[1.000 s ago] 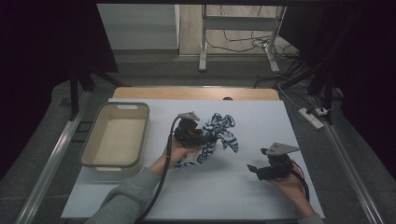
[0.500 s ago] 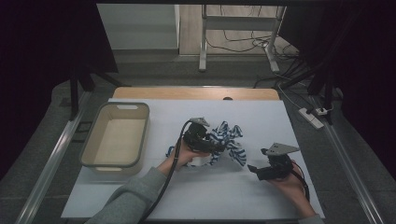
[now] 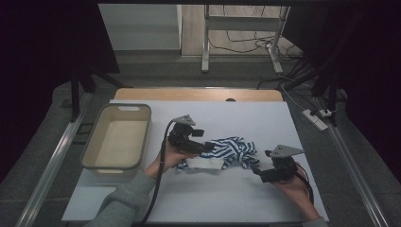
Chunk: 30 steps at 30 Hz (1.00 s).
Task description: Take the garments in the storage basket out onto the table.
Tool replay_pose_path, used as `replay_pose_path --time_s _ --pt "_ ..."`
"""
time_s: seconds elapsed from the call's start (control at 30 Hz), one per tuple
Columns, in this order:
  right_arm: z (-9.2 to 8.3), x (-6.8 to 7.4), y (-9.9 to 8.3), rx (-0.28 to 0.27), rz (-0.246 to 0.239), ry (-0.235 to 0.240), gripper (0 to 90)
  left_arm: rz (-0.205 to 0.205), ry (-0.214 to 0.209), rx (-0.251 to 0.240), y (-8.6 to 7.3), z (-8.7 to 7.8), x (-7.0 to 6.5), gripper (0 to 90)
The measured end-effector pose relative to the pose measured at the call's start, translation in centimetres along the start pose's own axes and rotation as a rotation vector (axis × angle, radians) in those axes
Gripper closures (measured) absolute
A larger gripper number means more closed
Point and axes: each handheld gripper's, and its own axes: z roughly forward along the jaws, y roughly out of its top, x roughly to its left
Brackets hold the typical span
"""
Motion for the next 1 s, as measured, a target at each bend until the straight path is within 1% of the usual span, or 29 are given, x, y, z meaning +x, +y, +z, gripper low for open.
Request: replay_pose_path --time_s 0.07,0.1,0.13,0.2,0.27,0.33,0.4,0.57,0.67,0.8,1.0 --pt "0.0 0.0 0.0 -0.004 0.003 0.001 12.4 0.004 0.031 -0.001 -0.6 -1.2 -0.1 19.3" --pt "-0.1 0.0 0.0 -0.007 0.003 0.000 12.4 0.005 0.040 -0.001 -0.9 -1.6 -0.2 19.8" --pt "-0.1 0.0 0.0 -0.010 0.003 -0.001 12.4 0.020 0.064 0.010 -1.4 -2.3 -0.3 19.8" --pt "-0.3 0.1 0.1 -0.018 0.007 0.000 12.4 0.030 0.104 0.011 -2.2 -3.5 -0.4 19.8" --pt "-0.4 0.0 0.1 -0.025 0.010 0.003 12.5 0.019 0.120 0.003 -3.2 -4.5 -0.2 19.9" --pt "-0.4 -0.1 0.0 -0.033 0.018 0.005 12.5 0.010 0.150 0.003 -4.3 -5.8 0.0 20.1" --pt "-0.4 -0.1 0.0 -0.034 0.019 0.009 12.5 0.002 0.170 0.005 -5.3 -6.8 0.1 20.1" --pt "-0.5 -0.1 0.1 -0.045 0.018 0.013 12.6 -0.019 0.195 -0.015 -7.1 -9.2 0.1 20.1" --pt "-0.7 -0.1 0.1 -0.056 0.024 0.017 12.6 -0.035 0.200 -0.022 -7.9 -10.3 0.1 19.9" --pt "-0.9 0.1 0.2 -0.072 0.019 0.023 12.7 -0.047 0.212 -0.021 -8.8 -11.0 0.2 19.7" --pt "-1.0 0.3 0.3 -0.088 0.014 0.031 12.9 -0.059 0.224 -0.024 -8.9 -11.4 0.5 19.7"
